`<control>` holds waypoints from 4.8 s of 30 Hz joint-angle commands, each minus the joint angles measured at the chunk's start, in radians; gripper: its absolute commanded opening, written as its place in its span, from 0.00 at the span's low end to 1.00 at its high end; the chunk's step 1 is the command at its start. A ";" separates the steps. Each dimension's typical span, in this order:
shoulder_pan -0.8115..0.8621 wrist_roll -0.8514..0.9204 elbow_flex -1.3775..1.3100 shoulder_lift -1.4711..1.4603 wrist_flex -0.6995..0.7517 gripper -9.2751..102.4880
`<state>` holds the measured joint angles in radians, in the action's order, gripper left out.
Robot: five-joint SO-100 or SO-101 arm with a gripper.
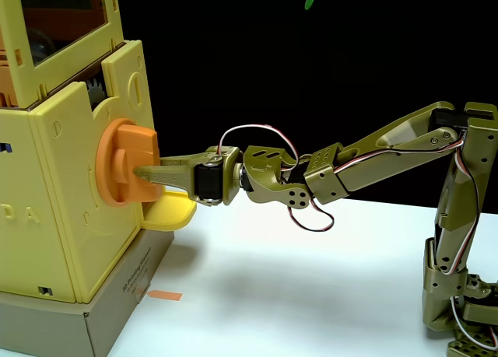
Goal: Turn the button of vending machine.
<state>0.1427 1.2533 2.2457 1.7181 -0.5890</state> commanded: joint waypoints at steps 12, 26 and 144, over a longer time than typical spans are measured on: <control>-0.003 -0.069 -0.011 0.025 0.009 0.07; -0.002 -0.881 -0.012 0.120 0.129 0.07; 0.020 0.034 0.040 0.011 -0.167 0.36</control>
<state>0.1549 1.2793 2.3439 1.7319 -0.7547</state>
